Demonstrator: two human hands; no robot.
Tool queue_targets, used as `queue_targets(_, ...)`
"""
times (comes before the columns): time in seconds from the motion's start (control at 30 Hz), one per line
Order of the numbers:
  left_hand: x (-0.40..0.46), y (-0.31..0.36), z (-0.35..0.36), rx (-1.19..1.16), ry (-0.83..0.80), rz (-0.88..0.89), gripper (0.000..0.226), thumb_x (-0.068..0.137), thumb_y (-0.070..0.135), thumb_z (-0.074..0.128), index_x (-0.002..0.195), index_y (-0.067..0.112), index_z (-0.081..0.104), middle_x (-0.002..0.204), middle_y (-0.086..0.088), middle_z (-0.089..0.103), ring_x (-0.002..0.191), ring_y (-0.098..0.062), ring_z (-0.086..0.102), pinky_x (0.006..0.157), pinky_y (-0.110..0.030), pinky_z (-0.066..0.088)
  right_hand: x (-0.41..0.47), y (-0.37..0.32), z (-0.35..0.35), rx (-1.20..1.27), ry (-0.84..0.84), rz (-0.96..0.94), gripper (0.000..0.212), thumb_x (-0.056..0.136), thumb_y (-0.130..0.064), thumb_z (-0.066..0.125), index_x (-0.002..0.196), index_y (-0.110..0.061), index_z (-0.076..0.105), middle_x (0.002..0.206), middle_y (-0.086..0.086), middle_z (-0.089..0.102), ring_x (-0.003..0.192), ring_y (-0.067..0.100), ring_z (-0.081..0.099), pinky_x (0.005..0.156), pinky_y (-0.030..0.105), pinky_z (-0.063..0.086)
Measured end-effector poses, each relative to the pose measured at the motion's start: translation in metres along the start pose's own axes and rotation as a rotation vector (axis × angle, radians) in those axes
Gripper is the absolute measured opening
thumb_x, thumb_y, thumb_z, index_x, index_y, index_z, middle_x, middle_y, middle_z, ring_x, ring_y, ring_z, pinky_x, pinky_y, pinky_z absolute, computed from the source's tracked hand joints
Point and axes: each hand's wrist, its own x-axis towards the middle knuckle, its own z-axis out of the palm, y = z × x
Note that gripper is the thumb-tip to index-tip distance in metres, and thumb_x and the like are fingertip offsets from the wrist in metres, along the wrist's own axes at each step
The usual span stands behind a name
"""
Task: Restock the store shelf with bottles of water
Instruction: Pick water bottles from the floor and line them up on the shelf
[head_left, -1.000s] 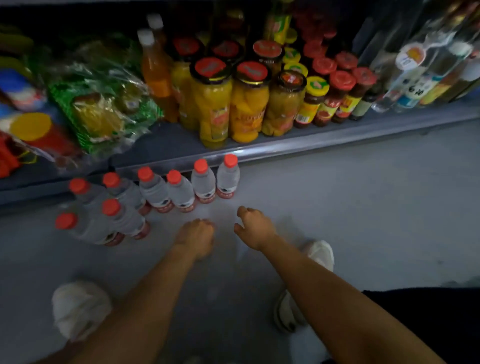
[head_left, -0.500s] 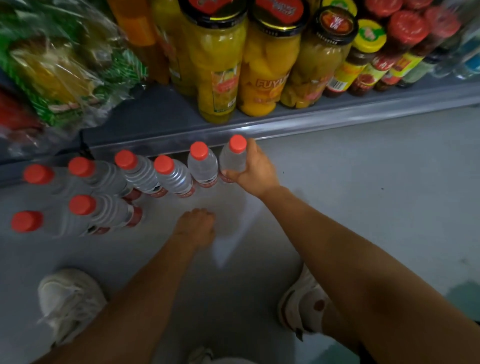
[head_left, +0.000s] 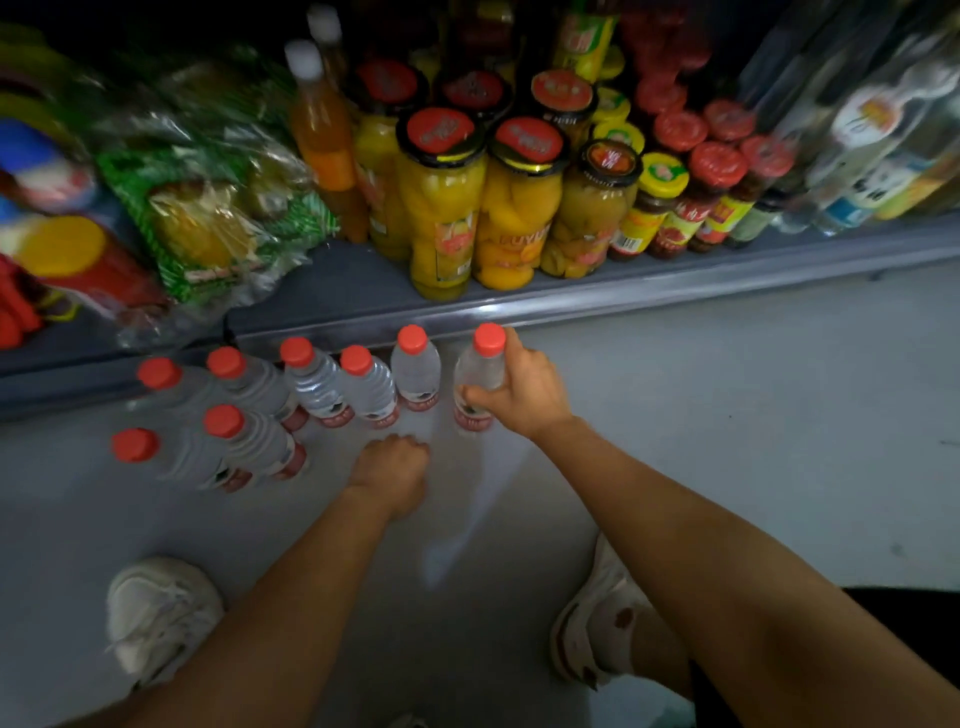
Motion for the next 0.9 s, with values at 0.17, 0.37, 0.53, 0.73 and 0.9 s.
queue_targets(0.17,-0.036,-0.004,-0.048,0.010,0.127,-0.014,0.032,0.090,0.018,0.049,0.120,0.010,0.057,0.124,-0.013,0.058,0.113,-0.030,0.055,0.091,-0.038,0.045,-0.026,-0.046,-0.055,-0.007,0.063,-0.081,0.065,0.069,-0.042,0.076,0.123,-0.018,0.050,0.108,0.014,0.067,0.101,0.039,0.059,0.075,0.040,0.049)
queue_targets(0.37,-0.093,-0.024,-0.144,0.056,0.392,-0.019,0.031,0.093,0.025,0.046,0.120,0.013,0.055,0.122,-0.008,0.056,0.115,-0.028,0.051,0.088,-0.035,0.041,-0.039,-0.129,-0.136,0.010,0.189,-0.263,0.055,0.060,-0.048,0.075,0.104,-0.019,0.056,0.093,0.001,0.071,0.086,0.025,0.067,0.072,0.040,0.053)
queue_targets(0.53,-0.134,-0.048,-0.228,0.086,0.630,-0.057,0.028,0.093,0.030,0.046,0.115,0.016,0.057,0.118,-0.006,0.057,0.113,-0.026,0.052,0.088,-0.035,0.042,-0.037,-0.204,-0.209,0.050,0.272,-0.404,0.041,0.064,-0.038,0.080,0.098,-0.024,0.062,0.091,-0.009,0.070,0.085,0.010,0.066,0.072,0.029,0.053)
queue_targets(0.73,-0.162,-0.075,-0.319,0.092,0.850,-0.067,0.030,0.092,0.030,0.046,0.116,0.019,0.059,0.115,-0.004,0.057,0.110,-0.026,0.053,0.086,-0.034,0.042,-0.020,-0.284,-0.286,0.120,0.310,-0.526,0.035,0.067,-0.025,0.084,0.095,-0.019,0.064,0.085,-0.011,0.068,0.076,-0.001,0.062,0.064,0.019,0.045)
queue_targets(0.9,-0.154,-0.097,-0.369,0.116,0.915,-0.106,0.030,0.094,0.029,0.047,0.118,0.016,0.058,0.114,-0.004,0.057,0.110,-0.025,0.052,0.082,-0.033,0.042,0.014,-0.331,-0.325,0.148,0.317,-0.602,0.024,0.068,-0.013,0.082,0.076,-0.026,0.063,0.078,-0.012,0.069,0.071,0.000,0.063,0.067,0.021,0.049)
